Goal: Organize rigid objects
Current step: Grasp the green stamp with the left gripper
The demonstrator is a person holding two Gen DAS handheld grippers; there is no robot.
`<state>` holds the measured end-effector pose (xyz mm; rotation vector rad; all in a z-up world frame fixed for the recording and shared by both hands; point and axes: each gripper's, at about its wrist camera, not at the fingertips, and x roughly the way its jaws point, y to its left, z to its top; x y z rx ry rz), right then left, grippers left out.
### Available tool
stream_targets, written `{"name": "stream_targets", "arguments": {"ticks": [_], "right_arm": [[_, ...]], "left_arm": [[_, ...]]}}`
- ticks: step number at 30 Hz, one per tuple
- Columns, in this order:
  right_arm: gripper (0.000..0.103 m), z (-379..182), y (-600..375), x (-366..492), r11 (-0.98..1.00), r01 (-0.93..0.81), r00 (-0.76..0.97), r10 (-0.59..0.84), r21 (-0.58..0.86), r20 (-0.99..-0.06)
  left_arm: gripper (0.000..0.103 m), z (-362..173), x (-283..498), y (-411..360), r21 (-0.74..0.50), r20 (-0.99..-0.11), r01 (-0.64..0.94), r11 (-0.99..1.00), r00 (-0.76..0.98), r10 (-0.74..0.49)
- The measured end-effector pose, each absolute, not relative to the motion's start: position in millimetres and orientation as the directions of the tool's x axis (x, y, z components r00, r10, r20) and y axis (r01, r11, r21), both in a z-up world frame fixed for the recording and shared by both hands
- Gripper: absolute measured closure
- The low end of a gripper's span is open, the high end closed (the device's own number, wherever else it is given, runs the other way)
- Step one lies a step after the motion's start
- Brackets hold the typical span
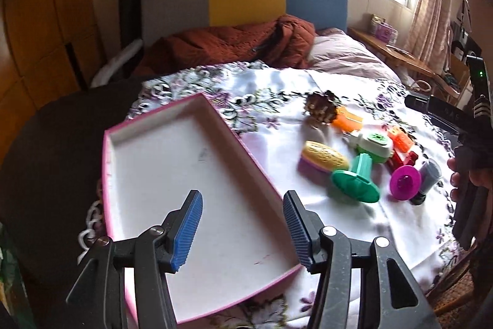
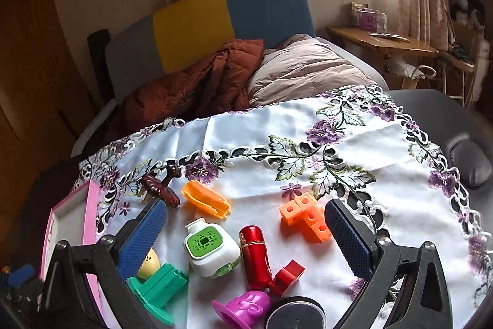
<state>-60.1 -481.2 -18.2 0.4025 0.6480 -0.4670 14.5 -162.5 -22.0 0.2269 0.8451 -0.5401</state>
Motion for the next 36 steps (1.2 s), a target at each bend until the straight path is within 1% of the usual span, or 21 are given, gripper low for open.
{"name": "stream_targets", "arguments": {"ticks": [5, 11, 19, 23, 24, 26, 27, 30, 31, 36], "right_arm": [[0.000, -20, -491, -64, 0.794, 0.559, 0.690, -0.287, 0.237, -0.664], [0.000, -21, -498, -67, 0.778, 0.570, 0.691, -0.280, 0.264, -0.667], [0.000, -19, -498, -65, 0.784, 0.556, 0.700, -0.264, 0.276, -0.663], [0.000, -18, -500, -66, 0.779, 0.559, 0.703, -0.265, 0.282, -0.661], [0.000, -18, -501, -66, 0.776, 0.561, 0.704, -0.263, 0.288, -0.660], [0.000, -18, -503, -67, 0.771, 0.562, 0.708, -0.261, 0.300, -0.656], [0.000, -17, -504, -68, 0.768, 0.564, 0.708, -0.263, 0.302, -0.655], [0.000, -17, -506, -68, 0.764, 0.566, 0.710, -0.261, 0.309, -0.654], [0.000, -18, -506, -68, 0.764, 0.567, 0.708, -0.262, 0.307, -0.656], [0.000, -21, -508, -67, 0.763, 0.571, 0.699, -0.257, 0.303, -0.667]], "left_arm": [[0.048, -33, 21, -191, -0.086, -0.799, 0.574, 0.815, 0.448, -0.400], [0.048, -37, 19, -231, -0.134, -0.803, 0.656, 0.742, 0.367, -0.470], [0.049, -49, 7, -297, -0.071, -0.829, 0.833, 0.549, 0.256, -0.497], [0.055, -63, 12, -327, -0.020, -0.860, 0.880, 0.475, 0.227, -0.458], [0.060, -70, 14, -334, -0.010, -0.874, 0.891, 0.454, 0.212, -0.437], [0.063, -82, 15, -343, -0.002, -0.893, 0.904, 0.428, 0.192, -0.408], [0.068, -88, 16, -347, -0.001, -0.900, 0.908, 0.420, 0.182, -0.397], [0.073, -102, 14, -354, 0.028, -0.916, 0.915, 0.402, 0.185, -0.357], [0.073, -106, 13, -355, 0.031, -0.919, 0.917, 0.398, 0.183, -0.350], [0.073, -102, 16, -340, -0.013, -0.895, 0.893, 0.450, 0.190, -0.404]]}}
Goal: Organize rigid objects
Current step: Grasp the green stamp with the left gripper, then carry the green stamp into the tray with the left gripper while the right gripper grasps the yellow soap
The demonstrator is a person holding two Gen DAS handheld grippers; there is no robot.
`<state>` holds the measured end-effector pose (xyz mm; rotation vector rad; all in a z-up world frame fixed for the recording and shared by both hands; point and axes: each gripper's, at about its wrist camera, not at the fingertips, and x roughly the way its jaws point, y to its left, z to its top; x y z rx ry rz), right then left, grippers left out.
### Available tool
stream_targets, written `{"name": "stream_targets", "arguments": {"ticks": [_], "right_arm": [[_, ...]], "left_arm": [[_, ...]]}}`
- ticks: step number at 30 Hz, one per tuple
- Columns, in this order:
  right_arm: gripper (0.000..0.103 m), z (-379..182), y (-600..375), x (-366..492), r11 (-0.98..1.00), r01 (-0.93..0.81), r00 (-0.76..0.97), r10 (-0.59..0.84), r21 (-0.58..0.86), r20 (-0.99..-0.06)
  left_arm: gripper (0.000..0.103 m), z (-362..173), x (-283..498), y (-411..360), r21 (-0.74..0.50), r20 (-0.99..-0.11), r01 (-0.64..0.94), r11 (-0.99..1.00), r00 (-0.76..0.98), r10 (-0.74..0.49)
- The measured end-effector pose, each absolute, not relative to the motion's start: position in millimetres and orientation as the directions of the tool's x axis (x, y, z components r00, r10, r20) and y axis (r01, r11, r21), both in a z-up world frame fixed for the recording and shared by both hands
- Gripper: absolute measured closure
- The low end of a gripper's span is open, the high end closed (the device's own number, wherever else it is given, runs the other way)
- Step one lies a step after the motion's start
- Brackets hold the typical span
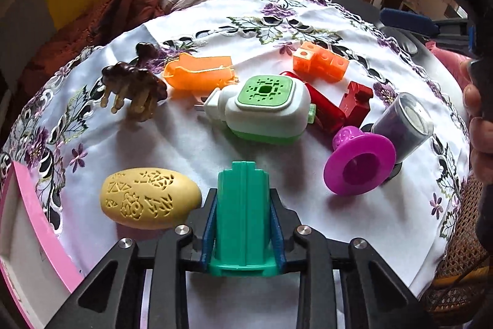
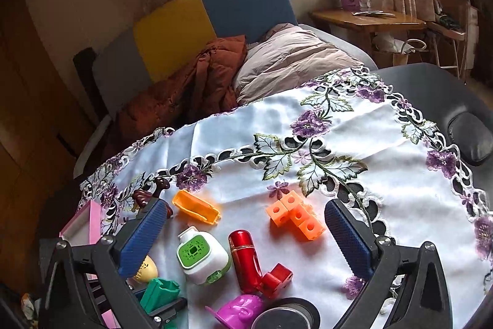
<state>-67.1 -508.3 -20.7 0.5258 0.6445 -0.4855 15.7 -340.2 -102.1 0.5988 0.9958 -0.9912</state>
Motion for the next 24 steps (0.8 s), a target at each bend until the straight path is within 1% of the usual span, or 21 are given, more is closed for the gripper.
{"name": "stream_targets", "arguments": {"ticks": [4, 11, 13, 14, 15, 16, 17, 19, 22, 24], "right_arm": [[0.000, -23, -508, -66, 0.764, 0.570, 0.694, -0.252, 0.301, -0.675], [0.000, -24, -494, -58, 0.809, 0.520, 0.701, -0.221, 0.274, -0.678], [0.000, -25, -488, -55, 0.827, 0.497, 0.703, -0.206, 0.262, -0.680], [0.001, -26, -485, -53, 0.836, 0.484, 0.704, -0.197, 0.259, -0.682], [0.005, -27, -482, -51, 0.843, 0.472, 0.704, -0.184, 0.259, -0.686], [0.009, -27, -480, -50, 0.850, 0.449, 0.712, -0.154, 0.276, -0.685], [0.010, -28, -477, -48, 0.859, 0.418, 0.721, -0.115, 0.297, -0.683], [0.010, -27, -464, -42, 0.888, 0.357, 0.726, -0.070, 0.288, -0.684], [0.011, -28, -438, -29, 0.923, 0.226, 0.727, 0.053, 0.312, -0.684], [0.011, -33, -416, -17, 0.950, 0.162, 0.695, 0.083, 0.268, -0.714]], "left_arm": [[0.073, -91, 13, -318, -0.037, -0.863, 0.872, 0.489, 0.219, -0.455], [0.073, -65, 10, -273, -0.130, -0.798, 0.834, 0.535, 0.232, -0.556], [0.073, -64, 9, -266, -0.125, -0.793, 0.833, 0.540, 0.243, -0.558], [0.073, -63, 9, -262, -0.139, -0.791, 0.829, 0.542, 0.237, -0.564], [0.073, -61, 8, -257, -0.154, -0.784, 0.823, 0.547, 0.235, -0.574], [0.073, -58, 7, -250, -0.159, -0.779, 0.816, 0.556, 0.243, -0.579], [0.073, -56, 6, -244, -0.165, -0.775, 0.807, 0.566, 0.249, -0.581], [0.073, -50, 6, -229, -0.194, -0.761, 0.784, 0.590, 0.259, -0.594], [0.073, -44, 7, -208, -0.198, -0.753, 0.750, 0.631, 0.295, -0.588], [0.073, -40, 9, -191, -0.226, -0.741, 0.724, 0.652, 0.307, -0.598]]}}
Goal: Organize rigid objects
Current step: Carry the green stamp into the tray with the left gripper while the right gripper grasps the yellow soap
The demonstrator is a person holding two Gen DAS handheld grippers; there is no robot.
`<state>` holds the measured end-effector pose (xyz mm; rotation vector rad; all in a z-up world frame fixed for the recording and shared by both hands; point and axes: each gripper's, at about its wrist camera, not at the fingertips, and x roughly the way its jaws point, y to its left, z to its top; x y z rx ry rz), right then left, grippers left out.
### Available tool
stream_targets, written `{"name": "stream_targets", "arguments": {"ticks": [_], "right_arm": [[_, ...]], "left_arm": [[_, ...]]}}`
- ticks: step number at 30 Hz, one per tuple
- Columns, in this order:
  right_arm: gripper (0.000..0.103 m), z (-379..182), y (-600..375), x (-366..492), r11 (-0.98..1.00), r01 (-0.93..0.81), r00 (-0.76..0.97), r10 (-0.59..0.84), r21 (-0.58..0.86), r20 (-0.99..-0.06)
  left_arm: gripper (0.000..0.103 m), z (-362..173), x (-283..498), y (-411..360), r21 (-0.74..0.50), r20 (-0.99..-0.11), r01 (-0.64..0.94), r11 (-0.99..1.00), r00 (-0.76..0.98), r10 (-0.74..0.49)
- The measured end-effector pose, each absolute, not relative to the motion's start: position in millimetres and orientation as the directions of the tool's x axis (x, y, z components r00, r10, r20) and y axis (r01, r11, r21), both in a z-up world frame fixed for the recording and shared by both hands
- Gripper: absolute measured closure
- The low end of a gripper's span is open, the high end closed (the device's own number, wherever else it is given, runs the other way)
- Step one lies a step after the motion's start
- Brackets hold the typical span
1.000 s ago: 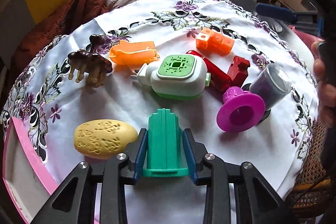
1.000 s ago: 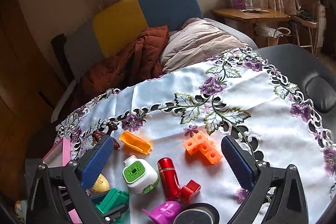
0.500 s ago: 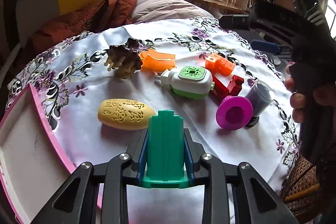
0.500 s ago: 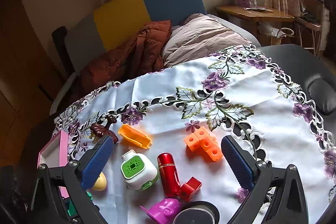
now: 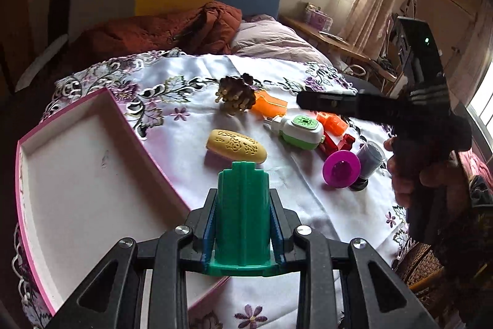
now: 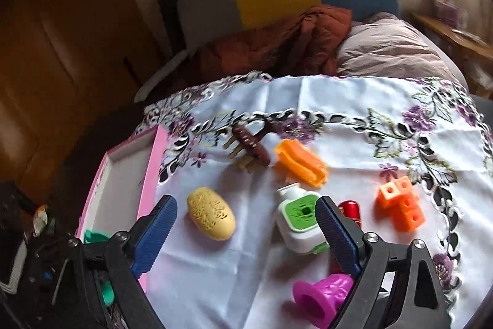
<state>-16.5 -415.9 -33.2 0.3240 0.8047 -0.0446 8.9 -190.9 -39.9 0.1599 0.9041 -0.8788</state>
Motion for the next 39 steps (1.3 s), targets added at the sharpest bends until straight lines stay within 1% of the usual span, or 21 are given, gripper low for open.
{"name": "stream_targets", "arguments": {"ticks": [3, 6, 8, 9, 11, 12, 13, 18, 24, 26, 29, 34, 39], "right_arm": [[0.011, -47, -387, 9, 0.974, 0.080, 0.623, 0.116, 0.211, -0.773], [0.011, -65, -364, 37, 0.987, 0.029, 0.542, 0.118, 0.159, -0.832], [0.013, -77, -355, 51, 0.994, 0.006, 0.496, 0.092, 0.109, -0.864], [0.017, -82, -351, 58, 0.996, 0.003, 0.478, 0.078, 0.090, -0.875], [0.037, -92, -351, 68, 0.998, 0.011, 0.437, 0.058, 0.069, -0.898], [0.056, -97, -350, 71, 0.999, 0.019, 0.416, 0.037, 0.049, -0.908], [0.058, -99, -349, 72, 0.999, 0.032, 0.409, 0.009, 0.024, -0.912], [0.059, -97, -337, 56, 1.000, 0.004, 0.402, -0.013, -0.012, -0.915], [0.058, -100, -341, 25, 0.998, 0.027, 0.432, 0.040, 0.057, -0.901], [0.058, -101, -346, 22, 0.995, 0.040, 0.443, 0.061, 0.088, -0.895], [0.058, -102, -341, 22, 0.997, 0.030, 0.448, 0.050, 0.071, -0.893], [0.059, -102, -338, 18, 0.998, 0.023, 0.467, 0.041, 0.058, -0.883], [0.059, -102, -335, 18, 0.999, 0.008, 0.470, 0.023, 0.031, -0.882]], "left_arm": [[0.073, -38, 12, -169, -0.240, -0.740, 0.686, 0.687, 0.329, -0.587], [0.073, -36, 17, -146, -0.238, -0.739, 0.649, 0.722, 0.362, -0.569], [0.073, -36, 22, -128, -0.251, -0.736, 0.615, 0.748, 0.381, -0.560], [0.073, -36, 24, -120, -0.255, -0.738, 0.600, 0.758, 0.386, -0.554], [0.073, -37, 29, -105, -0.263, -0.740, 0.567, 0.781, 0.401, -0.540], [0.073, -38, 30, -99, -0.266, -0.741, 0.553, 0.790, 0.406, -0.534], [0.073, -39, 31, -92, -0.269, -0.740, 0.541, 0.797, 0.413, -0.531], [0.073, -43, 39, -64, -0.286, -0.745, 0.466, 0.837, 0.441, -0.500], [0.073, -45, 56, -35, -0.367, -0.742, 0.358, 0.859, 0.445, -0.502], [0.073, -43, 63, -30, -0.377, -0.742, 0.337, 0.863, 0.448, -0.499], [0.073, -36, 75, -28, -0.394, -0.735, 0.318, 0.862, 0.454, -0.503], [0.073, -32, 105, -39, -0.383, -0.742, 0.286, 0.878, 0.470, -0.477], [0.073, -42, 143, -58, -0.312, -0.782, 0.264, 0.913, 0.473, -0.405]]}}
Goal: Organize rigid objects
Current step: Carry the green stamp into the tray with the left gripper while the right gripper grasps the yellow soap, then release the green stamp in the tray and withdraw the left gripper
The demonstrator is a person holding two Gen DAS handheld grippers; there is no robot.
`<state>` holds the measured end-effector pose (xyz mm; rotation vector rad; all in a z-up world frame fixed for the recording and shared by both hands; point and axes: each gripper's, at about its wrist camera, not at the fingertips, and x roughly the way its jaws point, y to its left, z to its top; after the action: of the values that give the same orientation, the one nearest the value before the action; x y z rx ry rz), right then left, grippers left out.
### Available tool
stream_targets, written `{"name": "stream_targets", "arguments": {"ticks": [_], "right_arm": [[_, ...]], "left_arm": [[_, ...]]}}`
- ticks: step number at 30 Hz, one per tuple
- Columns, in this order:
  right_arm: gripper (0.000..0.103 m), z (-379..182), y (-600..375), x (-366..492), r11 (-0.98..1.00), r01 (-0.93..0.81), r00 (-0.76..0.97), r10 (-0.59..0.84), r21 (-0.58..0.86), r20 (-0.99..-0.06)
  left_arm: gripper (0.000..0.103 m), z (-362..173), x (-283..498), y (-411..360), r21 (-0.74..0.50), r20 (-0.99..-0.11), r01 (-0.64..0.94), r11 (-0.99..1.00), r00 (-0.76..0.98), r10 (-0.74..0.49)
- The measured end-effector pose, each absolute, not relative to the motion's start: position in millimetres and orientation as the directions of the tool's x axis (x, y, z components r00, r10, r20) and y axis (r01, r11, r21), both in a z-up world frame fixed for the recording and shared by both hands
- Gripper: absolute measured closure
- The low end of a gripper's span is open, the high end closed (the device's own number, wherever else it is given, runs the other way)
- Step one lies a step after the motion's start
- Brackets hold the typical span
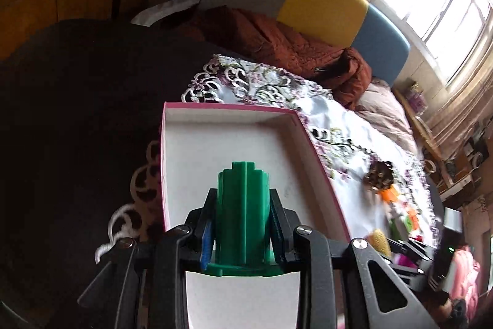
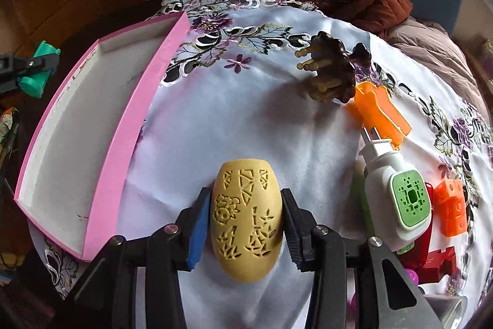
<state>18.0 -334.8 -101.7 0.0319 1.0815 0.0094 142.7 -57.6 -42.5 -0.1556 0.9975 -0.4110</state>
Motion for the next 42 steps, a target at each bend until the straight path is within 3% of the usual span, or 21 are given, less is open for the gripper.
{"name": "stream_targets", "arguments": {"ticks": [10, 14, 17, 30, 42], "right_arm": [[0.059, -101, -336, 17, 0.999, -0.005, 0.475, 0.030, 0.031, -0.879], [0.059, -102, -336, 18, 1.000, -0.006, 0.476, 0.029, 0.030, -0.879], [0.059, -101, -335, 17, 1.000, -0.007, 0.478, 0.025, 0.025, -0.878], [0.059, -102, -333, 16, 1.000, 0.004, 0.487, 0.005, 0.008, -0.873], [0.059, -101, -326, 18, 0.998, 0.051, 0.484, -0.063, -0.044, -0.873]], "left_arm": [[0.073, -78, 199, -79, -0.128, -0.840, 0.226, 0.966, 0.493, -0.227], [0.063, -84, 203, -77, -0.088, -0.843, 0.197, 0.977, 0.508, -0.178], [0.060, -81, 195, -72, -0.074, -0.831, 0.185, 0.980, 0.532, -0.163], [0.060, -41, 106, -67, -0.048, -0.760, 0.237, 0.970, 0.621, -0.189], [0.060, -41, 44, -68, -0.030, -0.772, 0.289, 0.957, 0.601, -0.206]]}}
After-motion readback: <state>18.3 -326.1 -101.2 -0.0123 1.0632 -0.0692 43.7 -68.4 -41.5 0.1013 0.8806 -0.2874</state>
